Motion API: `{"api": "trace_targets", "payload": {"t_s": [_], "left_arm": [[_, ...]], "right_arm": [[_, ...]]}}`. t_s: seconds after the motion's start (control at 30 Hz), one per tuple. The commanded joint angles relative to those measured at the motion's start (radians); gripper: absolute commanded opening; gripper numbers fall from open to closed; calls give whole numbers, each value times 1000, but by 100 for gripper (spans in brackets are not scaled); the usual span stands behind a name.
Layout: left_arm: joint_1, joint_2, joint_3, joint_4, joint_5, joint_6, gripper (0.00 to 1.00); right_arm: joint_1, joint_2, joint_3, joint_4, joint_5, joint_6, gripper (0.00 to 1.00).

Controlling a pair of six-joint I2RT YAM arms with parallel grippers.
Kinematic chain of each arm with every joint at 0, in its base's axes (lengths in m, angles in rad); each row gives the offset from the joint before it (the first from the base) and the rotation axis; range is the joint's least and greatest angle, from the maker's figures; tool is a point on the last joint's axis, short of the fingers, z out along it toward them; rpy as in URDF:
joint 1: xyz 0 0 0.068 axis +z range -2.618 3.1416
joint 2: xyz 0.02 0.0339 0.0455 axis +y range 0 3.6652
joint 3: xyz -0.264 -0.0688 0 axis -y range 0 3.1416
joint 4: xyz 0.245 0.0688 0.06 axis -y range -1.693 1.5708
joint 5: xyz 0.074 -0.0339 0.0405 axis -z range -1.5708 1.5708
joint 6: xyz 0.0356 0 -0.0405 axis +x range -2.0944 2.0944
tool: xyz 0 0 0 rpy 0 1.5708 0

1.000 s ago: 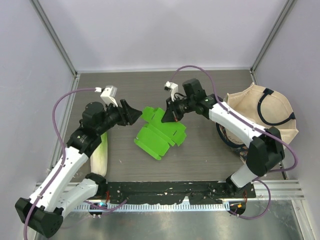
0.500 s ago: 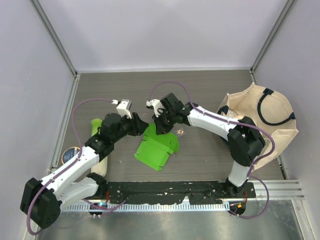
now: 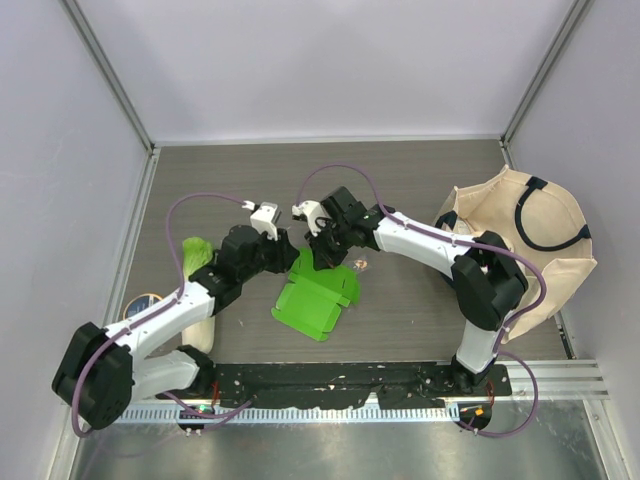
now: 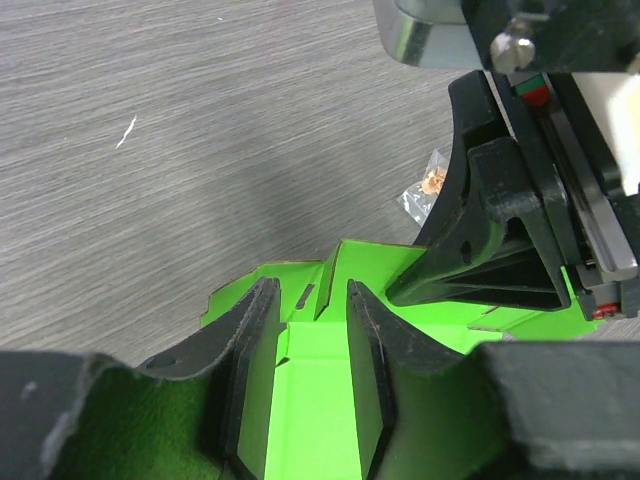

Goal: Fold the paper box

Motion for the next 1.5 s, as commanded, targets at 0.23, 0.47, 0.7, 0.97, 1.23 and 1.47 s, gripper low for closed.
{"api": "trace_targets", "payload": {"t_s": [0.23, 0.47, 0.7, 0.97, 1.23, 1.47], "left_arm": [[-11, 43, 69, 81, 35, 78, 26], [-25, 26, 12, 117, -12, 78, 1], [-48, -34, -129, 320, -200, 99, 0], [-83, -126, -236, 416, -336, 94, 0], [-65, -127, -122, 208, -297, 56, 16], [-31, 43, 60, -169, -298, -133, 49]], "right_arm": [[3, 7, 28, 4, -43, -30, 0], [3, 26, 72, 2, -11, 22, 0], [-20, -79, 192, -171, 370, 451, 77], [-6, -216, 88, -76, 328, 1035, 74], [-4, -207, 42, 101, 273, 1162, 70], [-76, -312, -61, -9, 424, 1036, 70]]}}
